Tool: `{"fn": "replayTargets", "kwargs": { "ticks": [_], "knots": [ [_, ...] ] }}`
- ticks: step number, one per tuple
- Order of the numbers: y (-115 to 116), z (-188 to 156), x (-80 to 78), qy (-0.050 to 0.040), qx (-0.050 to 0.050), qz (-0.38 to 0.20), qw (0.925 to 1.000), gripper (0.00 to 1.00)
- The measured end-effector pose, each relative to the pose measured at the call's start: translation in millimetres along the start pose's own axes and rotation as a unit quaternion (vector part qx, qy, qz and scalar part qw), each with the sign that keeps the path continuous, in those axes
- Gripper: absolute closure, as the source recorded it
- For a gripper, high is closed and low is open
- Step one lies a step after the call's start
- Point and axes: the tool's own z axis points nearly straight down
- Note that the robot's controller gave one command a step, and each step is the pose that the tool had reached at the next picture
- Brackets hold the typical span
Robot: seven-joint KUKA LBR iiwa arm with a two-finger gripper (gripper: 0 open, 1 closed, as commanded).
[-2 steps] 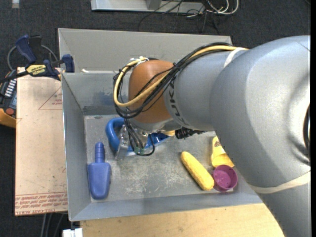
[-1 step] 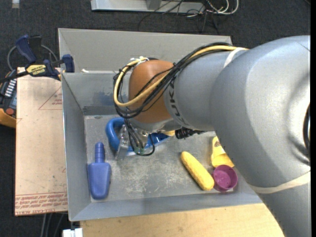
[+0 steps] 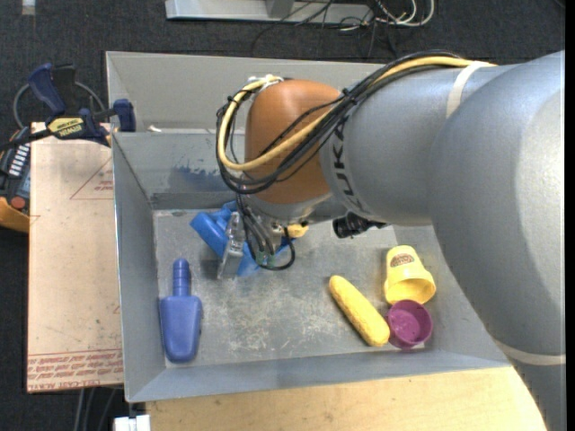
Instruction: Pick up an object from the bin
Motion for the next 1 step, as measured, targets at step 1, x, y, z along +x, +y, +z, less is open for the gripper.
{"fn": "replayTargets", "kwargs": {
  "ticks": [1],
  "knots": [
    [2.6,2.3,-9.9,-0.0044,-0.003,-0.002,1.0000,1.00]
  ]
}}
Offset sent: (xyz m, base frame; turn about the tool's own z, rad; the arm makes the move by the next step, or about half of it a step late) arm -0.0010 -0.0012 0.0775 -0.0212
